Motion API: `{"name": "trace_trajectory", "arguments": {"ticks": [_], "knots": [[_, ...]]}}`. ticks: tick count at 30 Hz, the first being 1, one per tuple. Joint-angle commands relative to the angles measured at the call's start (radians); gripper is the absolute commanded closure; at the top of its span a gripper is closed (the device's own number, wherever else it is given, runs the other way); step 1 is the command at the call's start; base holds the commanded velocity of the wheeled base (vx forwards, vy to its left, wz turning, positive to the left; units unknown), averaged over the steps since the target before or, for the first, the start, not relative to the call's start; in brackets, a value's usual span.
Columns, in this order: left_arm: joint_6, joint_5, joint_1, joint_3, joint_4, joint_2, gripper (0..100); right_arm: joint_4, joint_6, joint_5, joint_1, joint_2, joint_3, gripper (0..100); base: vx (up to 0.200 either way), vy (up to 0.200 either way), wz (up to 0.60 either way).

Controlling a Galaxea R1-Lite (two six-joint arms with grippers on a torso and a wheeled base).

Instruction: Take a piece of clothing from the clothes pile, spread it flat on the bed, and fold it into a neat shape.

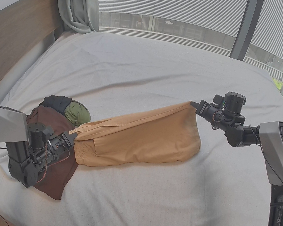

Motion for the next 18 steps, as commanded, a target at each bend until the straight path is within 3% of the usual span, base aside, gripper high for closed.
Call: {"name": "trace_trajectory", "arguments": {"ticks": [1,13,14,15,16,18], "knots": [[0.001,-0.001,0.001,-0.005,0.000,0.016,100,-0.002,0.000,-0.004,0.003,0.037,-0.031,100,0.000,0.000,0.00],[0.000,-0.001,0.003,-0.014,0.000,0.025,100,-0.042,-0.001,-0.016,0.003,0.069,-0.054,100,0.000,0.000,0.00],[0.000,-0.001,0.003,-0.016,0.000,0.025,0,-0.042,-0.001,-0.015,0.003,0.069,-0.054,100,0.000,0.000,0.00],[-0.002,-0.001,0.003,-0.017,0.000,0.025,0,-0.044,-0.001,-0.016,0.003,0.070,-0.057,100,0.000,0.000,0.00],[-0.002,0.001,0.004,-0.025,0.000,0.024,0,-0.045,0.000,-0.016,0.003,0.072,-0.063,0,0.000,0.000,0.00],[-0.005,0.005,0.007,-0.042,0.000,0.022,0,-0.047,0.002,-0.018,0.005,0.078,-0.075,0,0.000,0.000,0.00]]}}
